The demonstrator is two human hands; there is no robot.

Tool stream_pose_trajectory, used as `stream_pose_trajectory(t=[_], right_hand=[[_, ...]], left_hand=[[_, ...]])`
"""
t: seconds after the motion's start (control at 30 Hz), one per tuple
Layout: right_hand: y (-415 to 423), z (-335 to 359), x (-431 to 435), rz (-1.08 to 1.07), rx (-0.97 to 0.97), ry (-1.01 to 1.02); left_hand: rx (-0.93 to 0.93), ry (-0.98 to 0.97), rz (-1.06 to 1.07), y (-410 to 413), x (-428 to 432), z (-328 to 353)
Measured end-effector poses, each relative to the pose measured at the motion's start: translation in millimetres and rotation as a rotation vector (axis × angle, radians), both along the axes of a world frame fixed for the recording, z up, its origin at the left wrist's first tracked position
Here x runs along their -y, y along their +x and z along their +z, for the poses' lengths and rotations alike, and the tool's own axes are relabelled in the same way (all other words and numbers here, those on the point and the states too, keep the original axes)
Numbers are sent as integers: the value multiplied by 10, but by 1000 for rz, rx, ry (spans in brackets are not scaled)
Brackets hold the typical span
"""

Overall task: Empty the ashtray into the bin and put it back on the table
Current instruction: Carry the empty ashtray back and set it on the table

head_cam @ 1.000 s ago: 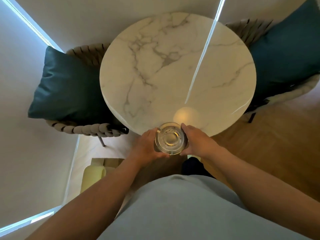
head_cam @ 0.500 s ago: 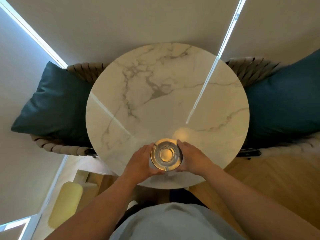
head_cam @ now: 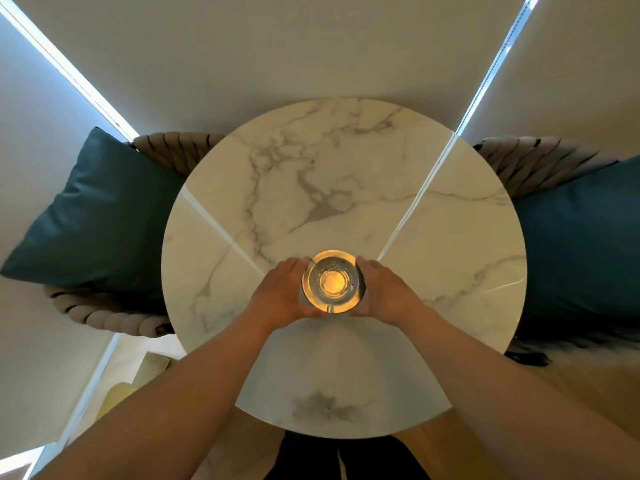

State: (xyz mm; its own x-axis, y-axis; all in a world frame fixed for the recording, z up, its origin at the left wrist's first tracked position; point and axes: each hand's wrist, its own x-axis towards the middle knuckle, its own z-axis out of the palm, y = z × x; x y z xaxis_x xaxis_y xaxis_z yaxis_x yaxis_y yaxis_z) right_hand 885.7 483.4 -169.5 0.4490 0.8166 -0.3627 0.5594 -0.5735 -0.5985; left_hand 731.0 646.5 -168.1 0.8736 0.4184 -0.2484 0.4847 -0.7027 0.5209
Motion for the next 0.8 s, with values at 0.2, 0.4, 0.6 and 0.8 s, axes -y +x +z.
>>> stream_pose_trajectory(t=[0.2,0.4,0.6,0.8], right_hand=[[182,-168,-331,-38,74,16],[246,-309,-519,-45,148,31],[312,-343,-640,-39,220,-10],[328,-370,-703,-53,228,-22]], left_hand=[[-42,72,-85,330,-426,-150],[-65,146,-177,527,-733,-310],[-6,186,-230,661,-886,-431],[-37,150,-213,683,-972,-473]])
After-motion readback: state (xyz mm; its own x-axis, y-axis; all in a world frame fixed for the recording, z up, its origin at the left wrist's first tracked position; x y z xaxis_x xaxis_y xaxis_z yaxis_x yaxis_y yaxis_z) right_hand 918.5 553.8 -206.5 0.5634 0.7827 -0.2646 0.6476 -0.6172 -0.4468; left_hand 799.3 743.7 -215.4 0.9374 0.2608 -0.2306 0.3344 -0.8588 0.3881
